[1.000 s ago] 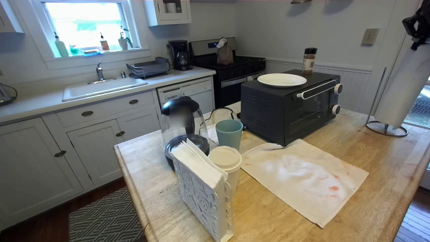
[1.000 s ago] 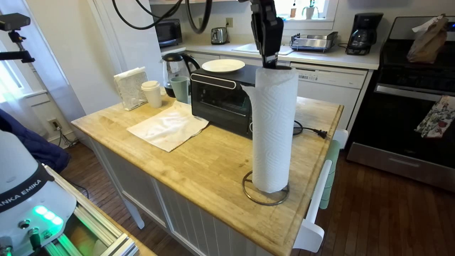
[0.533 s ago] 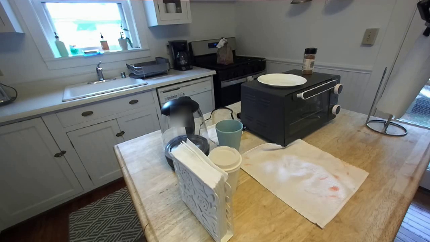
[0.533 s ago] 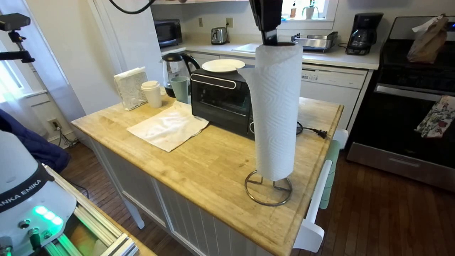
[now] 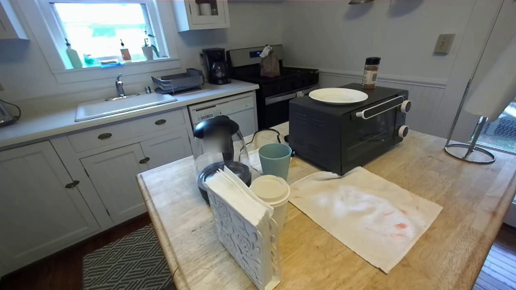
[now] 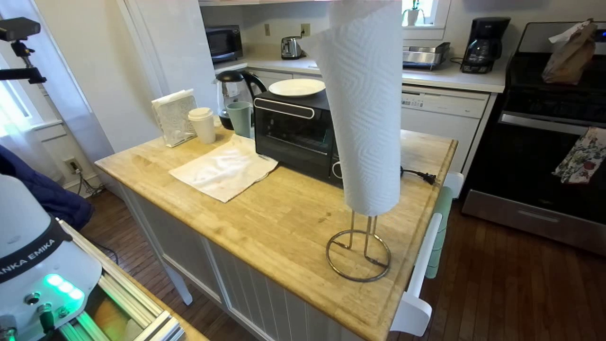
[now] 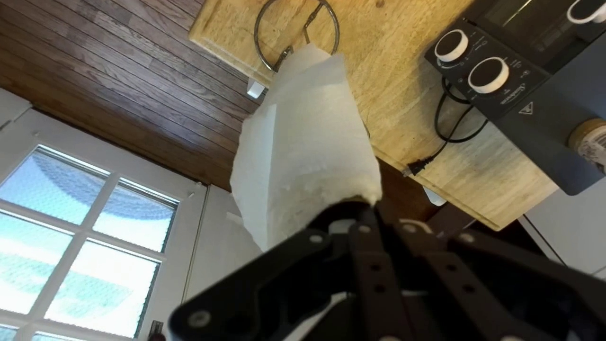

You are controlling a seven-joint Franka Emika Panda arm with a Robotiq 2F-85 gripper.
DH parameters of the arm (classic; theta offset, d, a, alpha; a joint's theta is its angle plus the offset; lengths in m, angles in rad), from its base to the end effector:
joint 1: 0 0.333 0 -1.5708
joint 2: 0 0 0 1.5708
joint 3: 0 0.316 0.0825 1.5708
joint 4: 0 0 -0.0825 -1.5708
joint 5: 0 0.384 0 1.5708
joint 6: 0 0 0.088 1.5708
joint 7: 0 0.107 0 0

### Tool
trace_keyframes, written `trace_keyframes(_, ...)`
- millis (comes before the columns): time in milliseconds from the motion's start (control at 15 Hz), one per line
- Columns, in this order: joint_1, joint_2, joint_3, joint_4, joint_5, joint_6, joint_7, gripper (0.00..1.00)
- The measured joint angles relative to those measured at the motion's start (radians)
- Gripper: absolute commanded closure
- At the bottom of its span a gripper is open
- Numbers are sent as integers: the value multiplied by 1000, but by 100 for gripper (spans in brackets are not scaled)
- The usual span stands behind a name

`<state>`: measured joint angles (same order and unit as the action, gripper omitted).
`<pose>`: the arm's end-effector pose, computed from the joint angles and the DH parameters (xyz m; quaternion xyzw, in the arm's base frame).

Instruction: Remove the paper towel from the stand and put it on the cupboard

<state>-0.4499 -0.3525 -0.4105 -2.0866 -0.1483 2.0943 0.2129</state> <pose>0.2945 -0.3916 0.5918 0.8602 -0.4819 0.1582 0.0525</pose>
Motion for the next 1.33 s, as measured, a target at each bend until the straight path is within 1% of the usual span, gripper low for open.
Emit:
trace_keyframes(667, -3, -101, 10, 80, 0, -108, -1, 99)
trace_keyframes(1000, 5, -161, 41, 88, 0, -158, -45, 99)
trace_keyframes(1333, 8, -205, 70, 88, 0, -168, -65, 99)
